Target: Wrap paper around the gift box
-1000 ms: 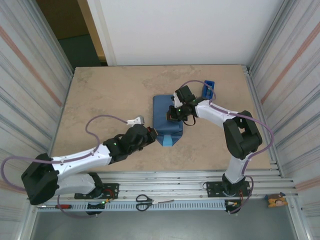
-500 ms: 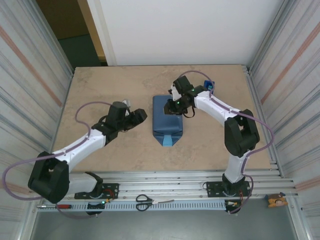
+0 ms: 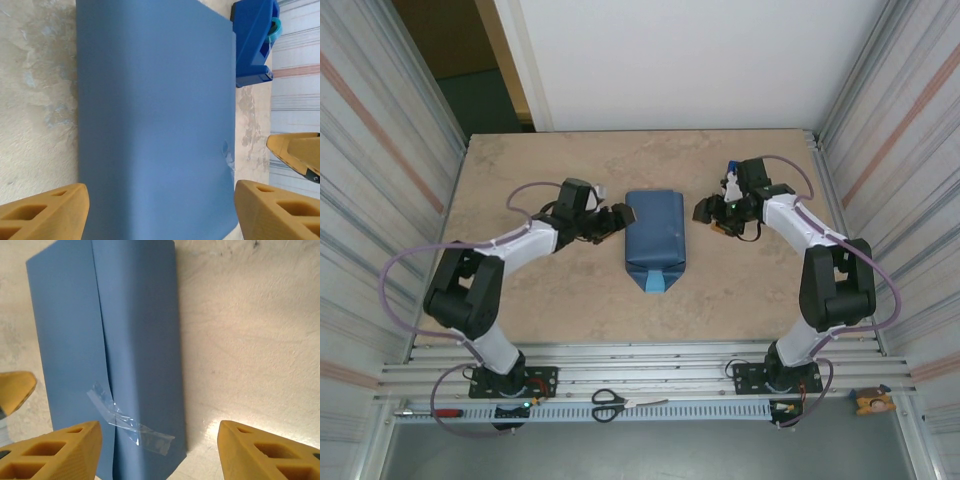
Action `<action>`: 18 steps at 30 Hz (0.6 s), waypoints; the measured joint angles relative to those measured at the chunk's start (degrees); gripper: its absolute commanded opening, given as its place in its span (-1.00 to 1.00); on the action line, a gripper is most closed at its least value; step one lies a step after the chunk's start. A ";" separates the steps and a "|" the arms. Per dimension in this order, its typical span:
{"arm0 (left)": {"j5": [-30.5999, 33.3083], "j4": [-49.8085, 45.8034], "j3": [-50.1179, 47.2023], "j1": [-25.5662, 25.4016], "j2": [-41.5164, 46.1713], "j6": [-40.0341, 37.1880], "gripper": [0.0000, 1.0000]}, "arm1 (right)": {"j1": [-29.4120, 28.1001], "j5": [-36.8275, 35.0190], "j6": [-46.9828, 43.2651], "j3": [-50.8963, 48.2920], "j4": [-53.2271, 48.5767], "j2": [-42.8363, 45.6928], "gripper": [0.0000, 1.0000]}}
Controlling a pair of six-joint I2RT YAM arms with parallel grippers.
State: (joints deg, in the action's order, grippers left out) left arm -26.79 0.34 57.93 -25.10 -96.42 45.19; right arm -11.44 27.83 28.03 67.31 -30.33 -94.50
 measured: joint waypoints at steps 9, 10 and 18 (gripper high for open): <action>-5.86 1.77 6.21 0.42 -7.69 -0.13 0.76 | -0.11 7.23 0.72 -0.11 4.44 -3.67 0.37; -6.49 2.01 6.56 0.42 -8.22 -0.13 0.76 | -0.11 8.09 1.05 -0.11 4.83 -4.17 0.38; -9.44 4.00 6.86 0.79 -10.97 0.07 0.87 | -1.86 11.80 1.49 -0.13 6.29 -7.17 0.40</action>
State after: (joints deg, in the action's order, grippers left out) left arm -36.23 4.34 64.79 -24.32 -107.39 45.25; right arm -13.30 39.64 29.52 67.18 -24.03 -101.67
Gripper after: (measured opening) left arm 0.904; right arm 0.697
